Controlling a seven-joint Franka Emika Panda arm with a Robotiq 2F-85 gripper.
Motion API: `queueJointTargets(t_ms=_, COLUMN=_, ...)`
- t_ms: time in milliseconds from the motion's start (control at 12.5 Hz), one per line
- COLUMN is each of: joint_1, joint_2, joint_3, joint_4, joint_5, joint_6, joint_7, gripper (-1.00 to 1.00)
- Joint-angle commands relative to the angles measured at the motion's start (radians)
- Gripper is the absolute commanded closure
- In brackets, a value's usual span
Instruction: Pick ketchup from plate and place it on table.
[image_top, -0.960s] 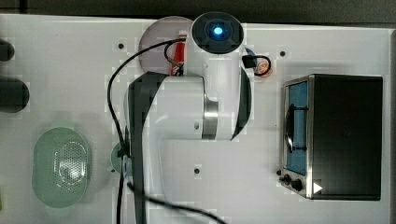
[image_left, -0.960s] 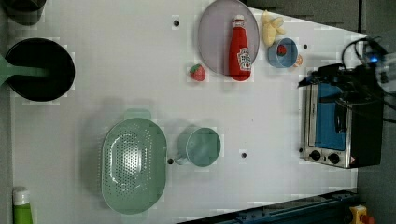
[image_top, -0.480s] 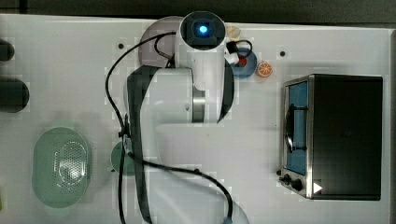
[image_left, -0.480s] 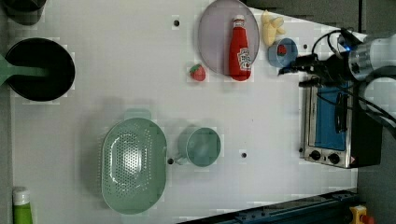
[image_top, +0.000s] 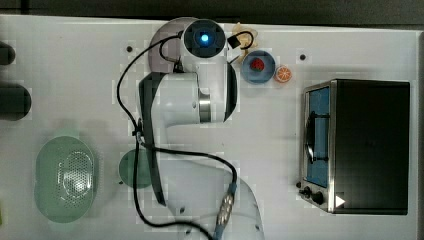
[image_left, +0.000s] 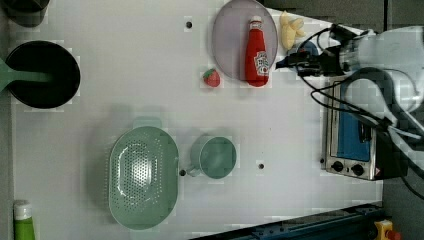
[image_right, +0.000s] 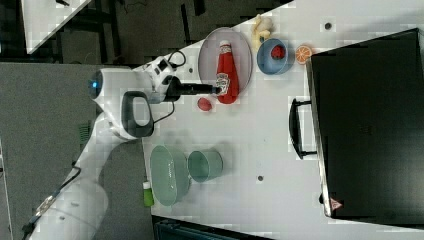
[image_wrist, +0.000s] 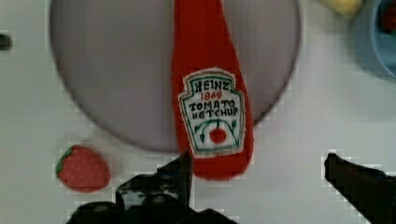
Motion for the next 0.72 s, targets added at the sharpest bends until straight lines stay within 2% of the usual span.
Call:
queueJointTargets(t_ms=80, joint_1=0.012, joint_2=0.050, joint_3=-0.004, joint_4=0.012, joint_5=-0.047, joint_6=0.107, joint_7=-0.056, gripper=-1.00)
queueJointTargets(t_ms=720, joint_1=0.019, joint_2=0.217, joint_3=-0.005, joint_4=0.013, joint_5=-0.061, joint_6=0.309, joint_7=-0.084, gripper=-1.00)
